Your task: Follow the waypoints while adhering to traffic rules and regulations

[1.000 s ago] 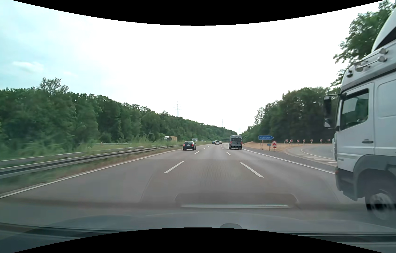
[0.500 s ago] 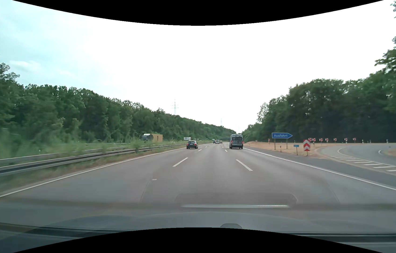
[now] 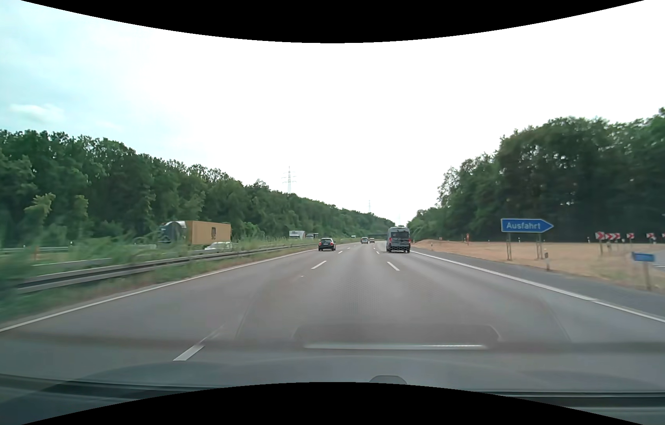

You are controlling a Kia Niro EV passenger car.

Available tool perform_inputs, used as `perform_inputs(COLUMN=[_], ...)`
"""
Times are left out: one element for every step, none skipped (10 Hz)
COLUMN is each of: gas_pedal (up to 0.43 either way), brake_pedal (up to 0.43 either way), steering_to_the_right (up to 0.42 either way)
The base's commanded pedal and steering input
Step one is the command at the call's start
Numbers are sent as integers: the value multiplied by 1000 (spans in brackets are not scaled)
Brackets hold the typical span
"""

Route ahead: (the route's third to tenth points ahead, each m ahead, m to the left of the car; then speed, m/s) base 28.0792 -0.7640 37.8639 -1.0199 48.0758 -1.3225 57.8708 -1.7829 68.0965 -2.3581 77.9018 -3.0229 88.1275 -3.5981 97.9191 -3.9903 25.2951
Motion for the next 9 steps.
perform_inputs(gas_pedal=[287,287,287,287,299,299,299,299,299], brake_pedal=[0,0,0,0,0,0,0,0,0], steering_to_the_right=[3,3,3,3,3,3,3,3,2])
